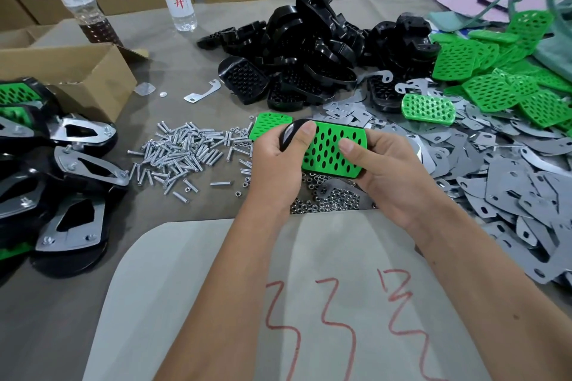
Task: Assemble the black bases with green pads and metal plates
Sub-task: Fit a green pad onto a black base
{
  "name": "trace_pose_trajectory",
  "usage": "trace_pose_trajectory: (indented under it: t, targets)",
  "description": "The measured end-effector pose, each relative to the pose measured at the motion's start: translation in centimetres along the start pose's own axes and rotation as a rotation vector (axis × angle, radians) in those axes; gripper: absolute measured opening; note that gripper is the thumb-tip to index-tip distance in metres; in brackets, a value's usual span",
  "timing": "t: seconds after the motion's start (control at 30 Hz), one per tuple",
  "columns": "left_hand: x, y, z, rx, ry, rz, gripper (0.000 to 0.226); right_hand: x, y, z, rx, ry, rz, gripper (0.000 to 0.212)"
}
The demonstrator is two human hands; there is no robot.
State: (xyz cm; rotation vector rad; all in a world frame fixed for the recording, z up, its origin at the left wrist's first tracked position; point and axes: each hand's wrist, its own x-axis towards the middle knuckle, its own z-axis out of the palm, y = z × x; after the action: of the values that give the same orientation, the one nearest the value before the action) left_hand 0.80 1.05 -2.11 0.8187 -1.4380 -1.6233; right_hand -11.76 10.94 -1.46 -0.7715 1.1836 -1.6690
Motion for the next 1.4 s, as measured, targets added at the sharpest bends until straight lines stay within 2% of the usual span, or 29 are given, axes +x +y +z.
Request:
trace_pose_trajectory:
  t: [0.23,0.4,0.57,0.73,0.87,0.97,1.2,1.4]
  targets:
    - [-0.4,0.9,-0.1,-0.185,-0.082,-0.112,0.019,-0.1,-0.1,-0.8,-0.033,-0.036,-0.007,0.037]
    - [-0.5,1.1,0.0,-0.233,-0.112,-0.153,0.024,0.0,0.0,-0.5,-0.023,-0.021,-0.036,0.036]
    - [-0.6,0.9,0.0,-0.22,-0.108,-0.134,0.017,0.1,-0.1,-0.4,-0.006,0.031,-0.059,0.038]
    - [-0.8,0.4,0.5,-0.081,-0.045,-0.109,0.02,0.0,-0.4,0.0,-0.03,0.052,-0.108,0.031]
    - [-0.7,0.7,0.4,-0.164,-0.083,-0.139,0.019,-0.1,-0.3,-0.1,0.013,0.011,-0.095,0.032]
    - [-0.4,0.7,0.2,-0.18,-0.041,-0.17,0.019,0.0,0.0,0.1,-0.011,0.028,-0.051,0.038]
    - [-0.2,0.5,-0.3,-0.181,-0.053,-0.117,0.01,0.0,0.0,-0.2,0.004,0.04,-0.025,0.042]
    - [-0.2,0.7,-0.5,-0.212,-0.12,-0.205,0.021,-0.4,-0.2,0.1,-0.034,0.061,-0.08,0.041]
